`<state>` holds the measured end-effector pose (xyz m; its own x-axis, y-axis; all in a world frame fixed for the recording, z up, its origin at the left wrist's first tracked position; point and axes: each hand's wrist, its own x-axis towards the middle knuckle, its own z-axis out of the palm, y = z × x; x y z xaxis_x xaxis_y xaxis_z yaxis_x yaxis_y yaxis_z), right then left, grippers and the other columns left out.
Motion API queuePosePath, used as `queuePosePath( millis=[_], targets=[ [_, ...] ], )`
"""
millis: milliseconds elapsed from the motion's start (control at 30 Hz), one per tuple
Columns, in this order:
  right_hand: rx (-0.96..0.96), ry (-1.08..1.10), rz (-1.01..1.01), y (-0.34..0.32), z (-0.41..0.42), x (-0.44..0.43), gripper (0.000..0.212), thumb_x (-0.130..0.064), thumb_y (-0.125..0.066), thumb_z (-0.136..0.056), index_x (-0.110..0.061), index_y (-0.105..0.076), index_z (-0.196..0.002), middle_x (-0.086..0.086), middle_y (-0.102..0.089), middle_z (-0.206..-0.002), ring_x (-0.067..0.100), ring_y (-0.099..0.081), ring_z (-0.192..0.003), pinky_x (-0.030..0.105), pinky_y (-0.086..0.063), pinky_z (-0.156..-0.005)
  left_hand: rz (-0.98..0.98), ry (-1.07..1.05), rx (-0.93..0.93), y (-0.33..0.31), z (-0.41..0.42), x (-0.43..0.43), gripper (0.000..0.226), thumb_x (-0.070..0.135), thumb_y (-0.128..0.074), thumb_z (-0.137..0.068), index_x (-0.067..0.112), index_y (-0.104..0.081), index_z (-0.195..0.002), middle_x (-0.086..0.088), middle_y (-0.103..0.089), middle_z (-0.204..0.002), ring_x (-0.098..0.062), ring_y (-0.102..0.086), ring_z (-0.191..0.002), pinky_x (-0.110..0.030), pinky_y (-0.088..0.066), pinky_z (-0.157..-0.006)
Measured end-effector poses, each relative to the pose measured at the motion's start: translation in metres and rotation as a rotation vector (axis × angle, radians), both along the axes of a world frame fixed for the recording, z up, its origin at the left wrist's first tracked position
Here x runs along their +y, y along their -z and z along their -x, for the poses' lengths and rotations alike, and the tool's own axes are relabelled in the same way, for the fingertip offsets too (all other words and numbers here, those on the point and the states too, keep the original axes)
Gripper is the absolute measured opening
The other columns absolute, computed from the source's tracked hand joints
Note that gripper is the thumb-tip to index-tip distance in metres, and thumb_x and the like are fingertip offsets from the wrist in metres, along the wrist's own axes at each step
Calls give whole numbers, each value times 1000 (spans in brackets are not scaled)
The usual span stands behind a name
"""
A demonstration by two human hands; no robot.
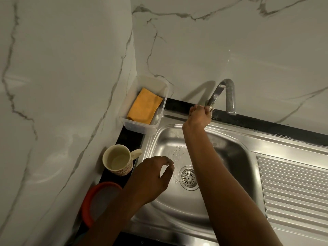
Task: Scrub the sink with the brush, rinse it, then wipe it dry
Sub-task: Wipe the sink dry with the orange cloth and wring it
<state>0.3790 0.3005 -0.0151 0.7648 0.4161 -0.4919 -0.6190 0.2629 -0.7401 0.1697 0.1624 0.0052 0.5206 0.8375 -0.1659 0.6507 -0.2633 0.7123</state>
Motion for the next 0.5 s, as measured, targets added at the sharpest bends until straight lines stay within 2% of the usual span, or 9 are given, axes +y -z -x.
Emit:
queuePosePath(
  millis=[67,133,200,267,333,400,433,500],
  targets=[
    [-96,-133,-18,-5,12,4,27,6,-59,-96,-4,-65,-120,16,-67,-107,17,-62,-82,27,-58,-77,-3,0,-4,-1,2,1,31,51,-49,-104,35,-68,-122,21,-69,-122,-2,-68,-83,-19,-49,-86],
    [-291,-286,-25,-16,26,8,19,0,-63,-97,-9,-71,-113,17,-73,-111,19,-69,-90,32,-62,-86,1,-4,-11,1,4,1,31,51,-49,-104,34,-68,-122,20,-68,-123,-2,-67,-91,-19,-47,-90],
    [-593,-484,-47,-29,41,15,18,-2,-61,-97,-14,-74,-103,16,-76,-101,18,-72,-85,35,-63,-83,-5,-15,-34,4,7,0,31,52,-48,-104,34,-69,-118,19,-70,-120,0,-65,-99,-19,-46,-94],
    [-935,-749,-36,-35,55,30,22,-1,-60,-96,-15,-76,-100,8,-77,-94,18,-73,-82,38,-63,-80,-9,-33,-65,8,12,-5,30,53,-49,-102,35,-69,-114,20,-71,-113,2,-65,-93,-20,-49,-93],
    [-1288,-1058,88,-31,67,50,25,-3,-62,-92,-16,-78,-104,1,-78,-102,19,-73,-91,37,-60,-89,-18,-33,-71,11,15,-10,27,53,-49,-101,36,-68,-111,20,-71,-108,-2,-65,-86,-22,-51,-88],
    [-1625,-1397,310,-22,74,71,35,-6,-65,-90,-15,-75,-122,3,-73,-126,22,-67,-113,24,-48,-100,-41,-39,-72,12,18,-16,27,52,-49,-101,36,-68,-113,20,-71,-110,-5,-66,-91,-26,-52,-89],
    [-1744,-1538,433,-16,76,81,45,-9,-65,-90,-17,-69,-134,5,-66,-136,24,-62,-123,23,-44,-101,-42,-37,-65,12,20,-19,30,52,-48,-101,36,-68,-116,19,-71,-113,-3,-66,-97,-26,-51,-92],
    [-1900,-1707,643,-6,77,95,59,-15,-63,-92,-20,-53,-150,6,-54,-150,27,-53,-134,34,-46,-106,-16,-18,-50,12,25,-24,36,53,-47,-100,35,-68,-122,20,-70,-120,1,-62,-109,-25,-50,-97]
  ],
)
